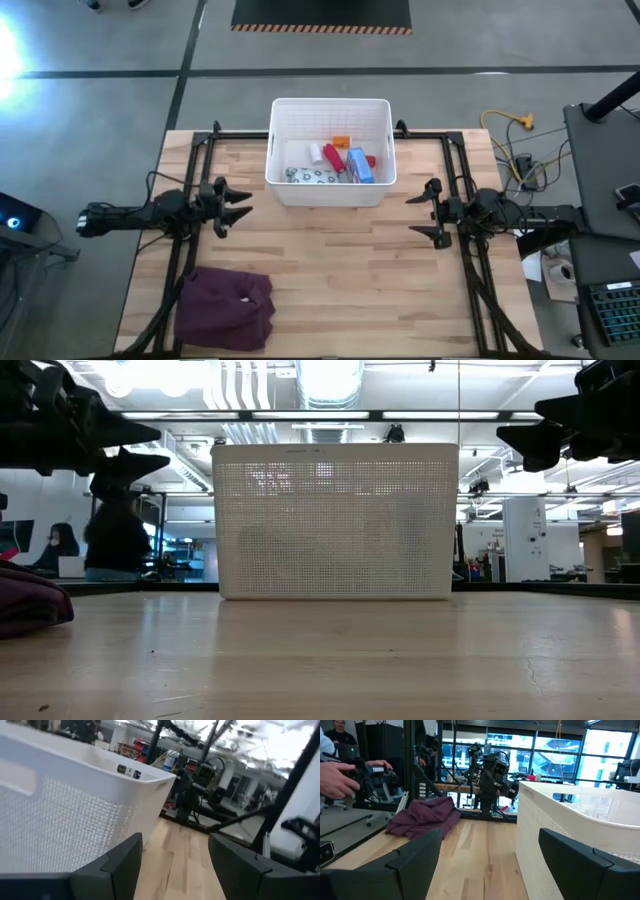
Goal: Pick & place medical supplies in basket/bin
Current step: Return to Home Position
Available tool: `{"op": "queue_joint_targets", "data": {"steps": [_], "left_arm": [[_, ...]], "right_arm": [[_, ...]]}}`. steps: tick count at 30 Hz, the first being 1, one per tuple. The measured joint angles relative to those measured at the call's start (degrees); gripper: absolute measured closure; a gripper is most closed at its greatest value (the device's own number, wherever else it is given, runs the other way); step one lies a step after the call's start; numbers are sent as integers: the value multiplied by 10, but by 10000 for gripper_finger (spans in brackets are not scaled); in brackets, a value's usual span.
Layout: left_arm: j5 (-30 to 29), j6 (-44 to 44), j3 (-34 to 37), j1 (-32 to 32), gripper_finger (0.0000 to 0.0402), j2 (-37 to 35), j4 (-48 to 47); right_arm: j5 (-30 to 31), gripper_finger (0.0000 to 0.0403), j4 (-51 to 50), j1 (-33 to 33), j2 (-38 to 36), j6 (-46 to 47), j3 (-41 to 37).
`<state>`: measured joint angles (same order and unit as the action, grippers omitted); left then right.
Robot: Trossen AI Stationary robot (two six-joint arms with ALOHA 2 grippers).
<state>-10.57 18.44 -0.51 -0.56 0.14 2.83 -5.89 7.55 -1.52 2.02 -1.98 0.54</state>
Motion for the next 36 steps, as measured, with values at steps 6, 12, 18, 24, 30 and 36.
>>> {"op": "queue_joint_targets", "data": {"steps": [6,12,18,24,30,36], "left_arm": [[35,-86,0,0,189,0,-7],[36,-89,0,0,189,1,-7],[36,-89,-1,0,189,25,-7],[36,-89,-1,0,189,53,-6],[36,-89,-1,0,189,81,-6],[36,-89,-1,0,189,109,-6]], "right_arm": [[0,76,0,0,0,0,0],[0,76,0,0,0,0,0],[0,76,0,0,0,0,0],[0,76,0,0,0,0,0],[0,76,0,0,0,0,0],[0,76,0,0,0,0,0]]}}
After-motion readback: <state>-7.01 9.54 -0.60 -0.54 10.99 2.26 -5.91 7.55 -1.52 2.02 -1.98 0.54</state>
